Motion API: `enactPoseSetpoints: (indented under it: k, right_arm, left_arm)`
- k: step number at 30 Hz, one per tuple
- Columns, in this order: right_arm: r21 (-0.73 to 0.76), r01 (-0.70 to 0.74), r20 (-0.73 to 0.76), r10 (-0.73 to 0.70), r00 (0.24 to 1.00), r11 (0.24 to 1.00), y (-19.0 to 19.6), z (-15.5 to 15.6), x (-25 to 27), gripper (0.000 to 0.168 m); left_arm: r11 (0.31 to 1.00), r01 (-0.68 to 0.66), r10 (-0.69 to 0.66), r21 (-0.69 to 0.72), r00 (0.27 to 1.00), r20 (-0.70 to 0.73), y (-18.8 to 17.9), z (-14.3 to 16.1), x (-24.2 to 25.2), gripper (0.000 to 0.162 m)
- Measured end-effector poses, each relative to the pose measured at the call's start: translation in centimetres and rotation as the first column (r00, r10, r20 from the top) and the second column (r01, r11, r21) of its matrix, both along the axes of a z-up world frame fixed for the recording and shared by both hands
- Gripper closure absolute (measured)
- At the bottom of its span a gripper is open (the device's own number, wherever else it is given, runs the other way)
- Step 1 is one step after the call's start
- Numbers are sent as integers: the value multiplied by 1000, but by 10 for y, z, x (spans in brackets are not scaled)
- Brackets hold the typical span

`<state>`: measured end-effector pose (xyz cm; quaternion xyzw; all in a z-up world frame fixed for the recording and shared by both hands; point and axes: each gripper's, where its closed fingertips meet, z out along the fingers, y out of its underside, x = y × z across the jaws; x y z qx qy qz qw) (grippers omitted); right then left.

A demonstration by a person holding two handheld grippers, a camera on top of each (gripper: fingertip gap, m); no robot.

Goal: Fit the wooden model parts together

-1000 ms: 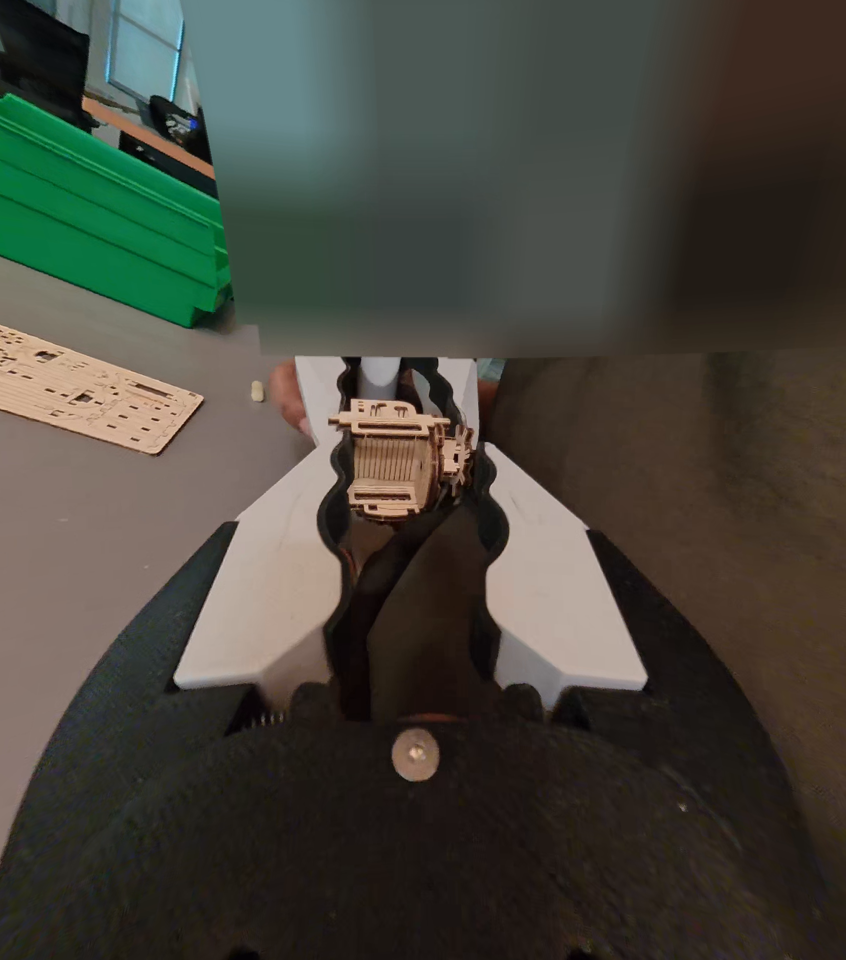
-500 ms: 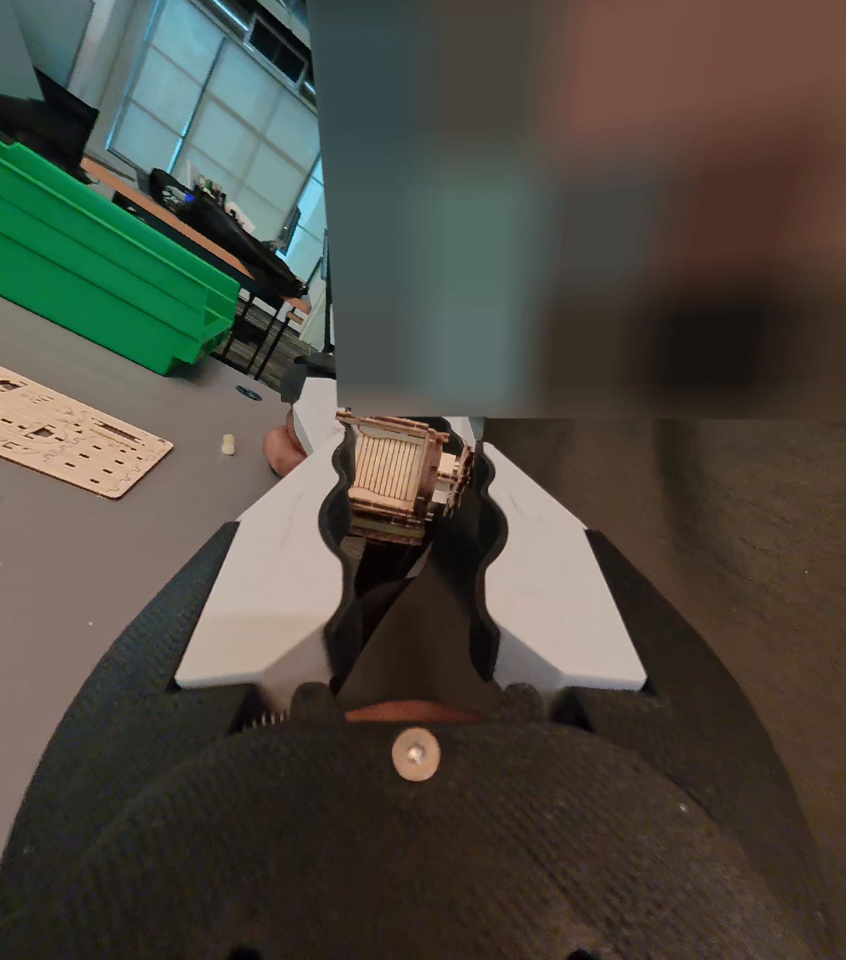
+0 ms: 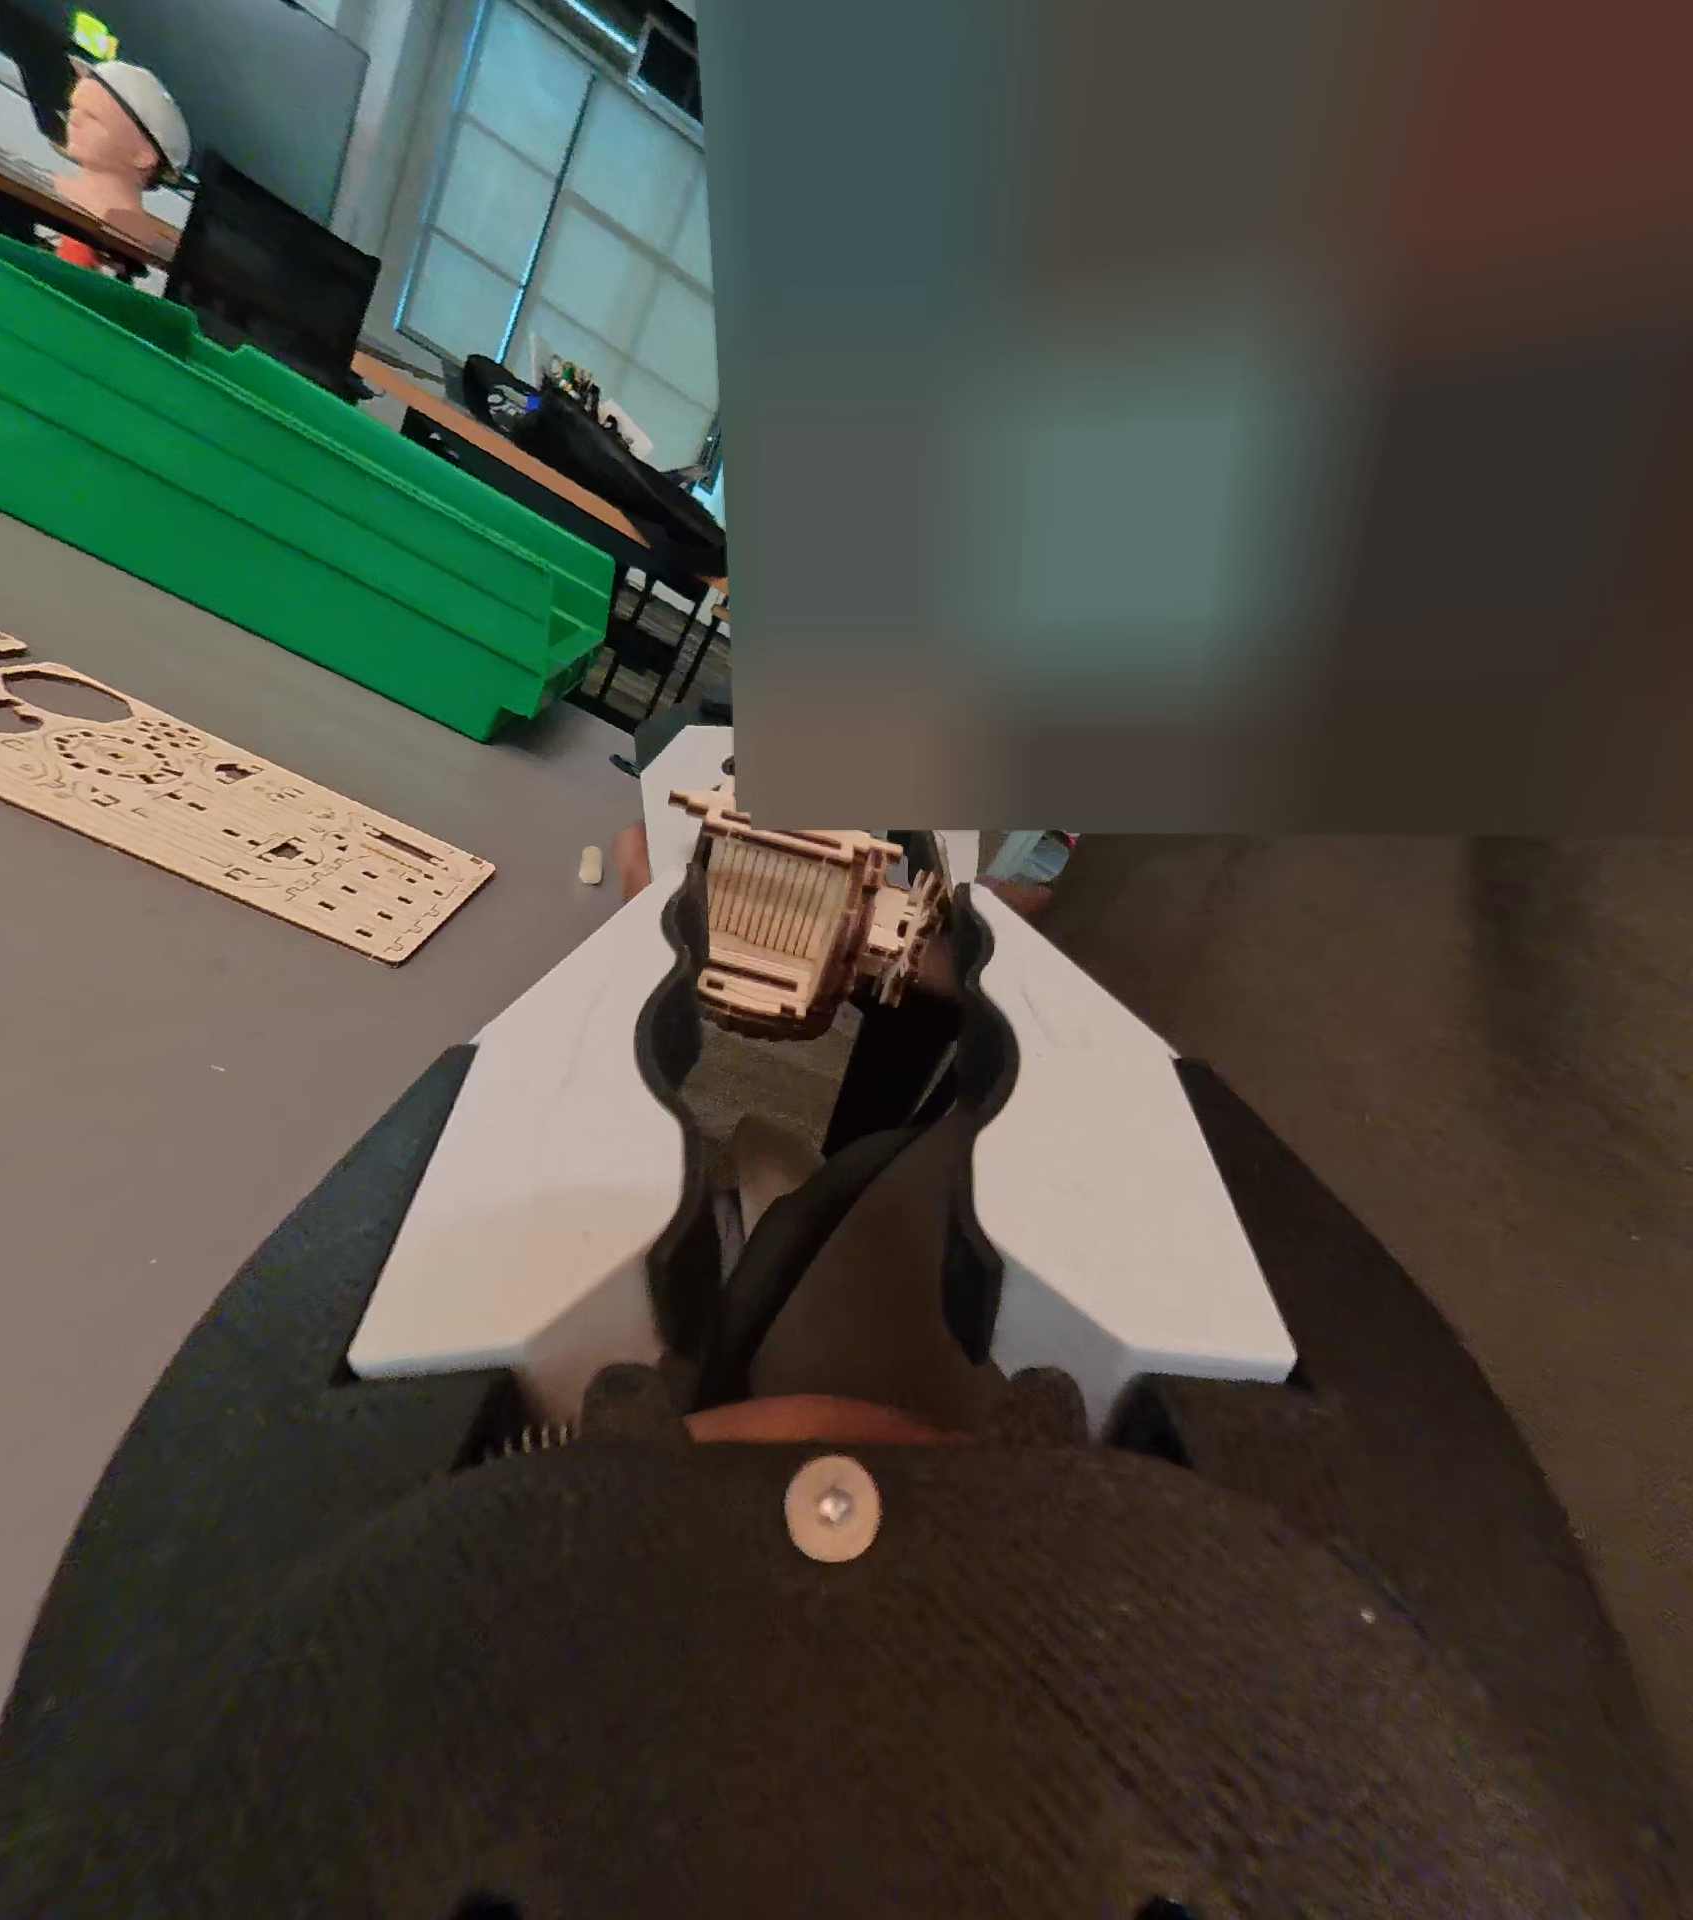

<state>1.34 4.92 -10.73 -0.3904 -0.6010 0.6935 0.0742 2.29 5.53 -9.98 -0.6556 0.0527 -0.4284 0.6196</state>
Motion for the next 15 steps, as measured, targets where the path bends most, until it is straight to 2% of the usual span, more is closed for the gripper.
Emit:
enactPoseSetpoints:
  k: [15]
  right_arm:
    - [-8,7,-3,-7,1000,1000,6,1,1,122]
  left_arm:
    - [1000,-14,13,-14,998,-57,1,-7,-5,119]
